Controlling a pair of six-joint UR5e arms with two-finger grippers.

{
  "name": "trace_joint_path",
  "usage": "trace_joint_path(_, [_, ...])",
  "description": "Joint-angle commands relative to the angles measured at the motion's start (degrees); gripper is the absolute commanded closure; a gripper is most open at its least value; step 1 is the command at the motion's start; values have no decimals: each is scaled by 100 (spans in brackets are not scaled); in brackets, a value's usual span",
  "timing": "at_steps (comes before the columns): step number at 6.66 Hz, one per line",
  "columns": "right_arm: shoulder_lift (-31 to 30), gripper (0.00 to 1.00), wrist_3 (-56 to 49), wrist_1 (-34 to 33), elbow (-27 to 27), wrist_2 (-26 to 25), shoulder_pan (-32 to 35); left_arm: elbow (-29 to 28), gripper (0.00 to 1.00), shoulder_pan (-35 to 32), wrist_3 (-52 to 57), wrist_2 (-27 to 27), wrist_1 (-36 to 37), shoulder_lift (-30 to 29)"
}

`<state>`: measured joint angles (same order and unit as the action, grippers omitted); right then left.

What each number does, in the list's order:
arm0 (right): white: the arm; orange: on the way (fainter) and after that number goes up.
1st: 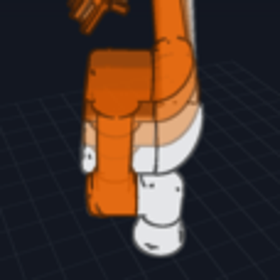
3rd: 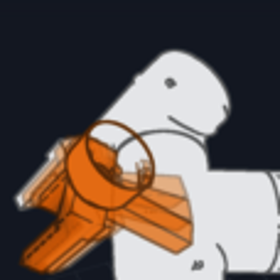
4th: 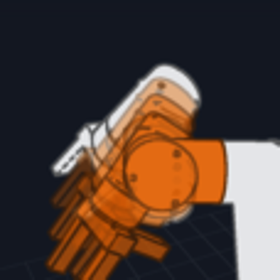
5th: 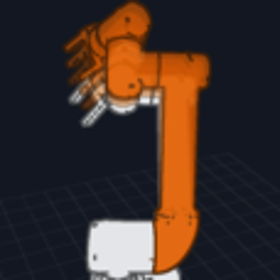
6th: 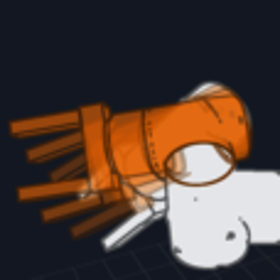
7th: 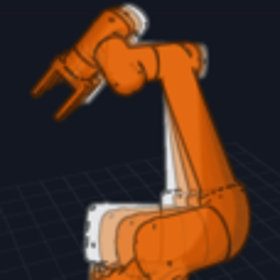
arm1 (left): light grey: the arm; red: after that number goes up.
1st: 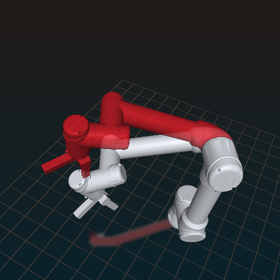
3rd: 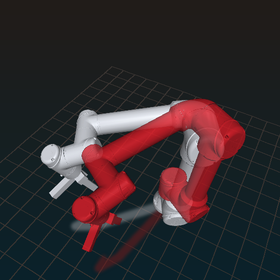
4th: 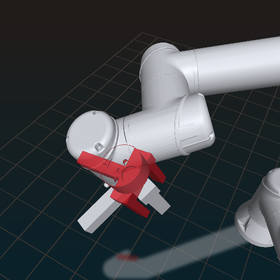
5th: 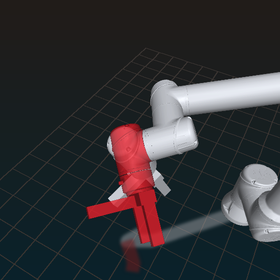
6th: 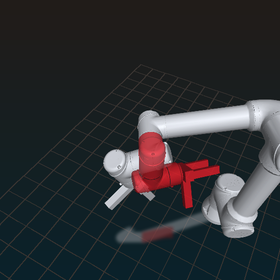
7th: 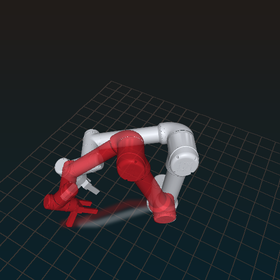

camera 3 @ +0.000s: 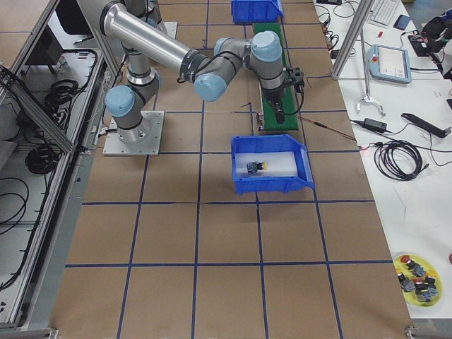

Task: Transport two buttons from left to right
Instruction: 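Move the right gripper back over the conveyor toward the red button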

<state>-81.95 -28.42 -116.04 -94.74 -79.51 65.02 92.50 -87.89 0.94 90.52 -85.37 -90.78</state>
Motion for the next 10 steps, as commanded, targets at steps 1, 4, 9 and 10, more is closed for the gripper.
trace_joint_path(1, [12,0,1141,64,52,-579,877,13,0,0,3,1,12,8])
trace_joint_path(4, [21,0,1953,81,227,-1049,1758,-4,0,0,3,1,12,8])
trace_joint_path(9, [-50,0,2402,705,237,-944,2164,-4,0,0,3,10,12,17])
trace_joint_path(10, [-50,0,2403,706,211,-952,2190,-4,0,0,12,10,12,17])
